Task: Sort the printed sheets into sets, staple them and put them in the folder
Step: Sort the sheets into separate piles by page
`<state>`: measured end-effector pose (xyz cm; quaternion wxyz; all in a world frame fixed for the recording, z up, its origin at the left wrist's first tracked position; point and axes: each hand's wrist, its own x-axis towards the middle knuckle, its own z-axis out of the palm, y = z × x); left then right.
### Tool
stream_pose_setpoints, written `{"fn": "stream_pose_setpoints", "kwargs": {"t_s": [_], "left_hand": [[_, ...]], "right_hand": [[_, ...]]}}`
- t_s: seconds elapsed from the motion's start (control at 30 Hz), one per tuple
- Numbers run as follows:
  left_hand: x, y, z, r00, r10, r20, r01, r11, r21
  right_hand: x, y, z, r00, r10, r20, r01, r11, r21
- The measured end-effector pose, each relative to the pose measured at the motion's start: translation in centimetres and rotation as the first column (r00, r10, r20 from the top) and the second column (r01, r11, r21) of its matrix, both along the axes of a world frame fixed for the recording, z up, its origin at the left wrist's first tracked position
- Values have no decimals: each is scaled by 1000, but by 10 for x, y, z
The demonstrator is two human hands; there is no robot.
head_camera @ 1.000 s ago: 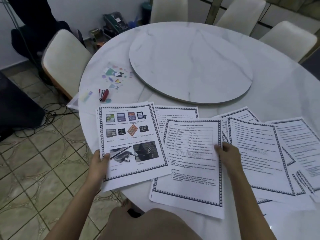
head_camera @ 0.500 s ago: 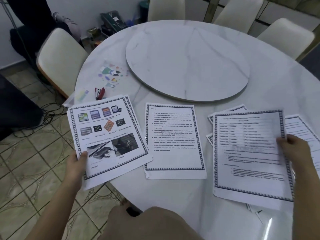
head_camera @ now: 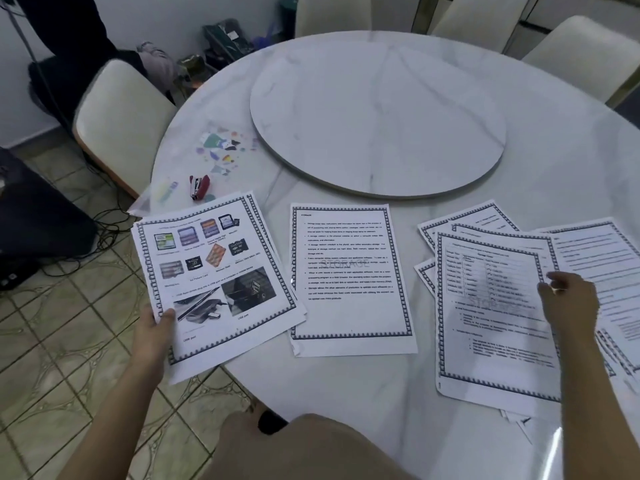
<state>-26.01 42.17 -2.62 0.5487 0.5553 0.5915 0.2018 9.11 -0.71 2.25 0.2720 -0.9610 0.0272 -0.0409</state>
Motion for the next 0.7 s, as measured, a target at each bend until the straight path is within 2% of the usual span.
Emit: {"fn": "stream_pose_setpoints", "kwargs": {"t_s": [0.13, 0.3, 0.53, 0.7], "left_hand": [[2, -1, 2, 999, -16, -29, 17, 999, 31], [1, -5, 7, 999, -45, 11, 44, 996, 78], [1, -1, 14, 996, -73, 44, 66, 987, 144], [11, -3, 30, 991, -75, 111, 54, 982, 181]], "right_hand": [[-17, 22, -8, 994, 109, -27, -107, 993, 56], [-32, 21, -20, 993, 104, -62, -97, 991, 95], [-36, -20, -27, 992, -82, -97, 81, 997, -18], [-39, -35, -26, 938, -279, -204, 255, 957, -139]]}}
